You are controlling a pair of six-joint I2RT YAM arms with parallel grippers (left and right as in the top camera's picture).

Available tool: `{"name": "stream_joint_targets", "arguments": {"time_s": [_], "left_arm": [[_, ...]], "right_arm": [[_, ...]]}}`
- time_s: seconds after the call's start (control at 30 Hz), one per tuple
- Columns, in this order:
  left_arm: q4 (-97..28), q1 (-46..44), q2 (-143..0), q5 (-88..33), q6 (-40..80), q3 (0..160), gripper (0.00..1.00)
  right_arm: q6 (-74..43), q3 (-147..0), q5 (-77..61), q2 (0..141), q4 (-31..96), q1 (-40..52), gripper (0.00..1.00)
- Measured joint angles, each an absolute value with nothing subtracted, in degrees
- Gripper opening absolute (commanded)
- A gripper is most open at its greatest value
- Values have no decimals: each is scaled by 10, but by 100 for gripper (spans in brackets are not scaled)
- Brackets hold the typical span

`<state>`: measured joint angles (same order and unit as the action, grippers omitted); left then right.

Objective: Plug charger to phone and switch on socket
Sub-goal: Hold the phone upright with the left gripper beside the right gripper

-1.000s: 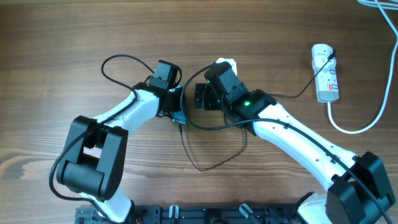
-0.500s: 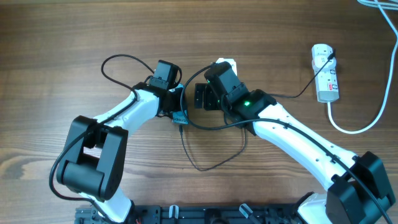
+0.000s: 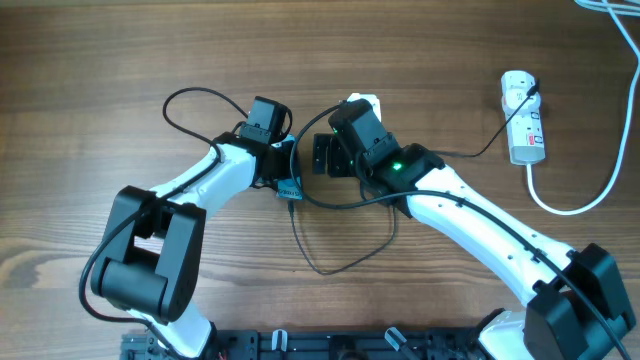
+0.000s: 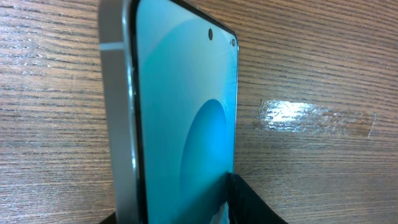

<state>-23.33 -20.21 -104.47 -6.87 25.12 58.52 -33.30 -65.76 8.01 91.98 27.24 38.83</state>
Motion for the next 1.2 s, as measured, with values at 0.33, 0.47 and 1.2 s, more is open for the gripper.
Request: {"name": "stream_joint_targets", "arguments": {"time_s": [0.33,0.47,1.2], "left_arm": [[-227,-203,-1045,-71,251,585,33],[-226,-203,-1045,-69,251,585,34],[-226,-203,-1045,-69,251,585,45]], "right_arm": [[-333,-658,80,920,272,388,100],[-333,-658,80,920,272,388,100],[-333,-658,80,920,272,388,100]]}}
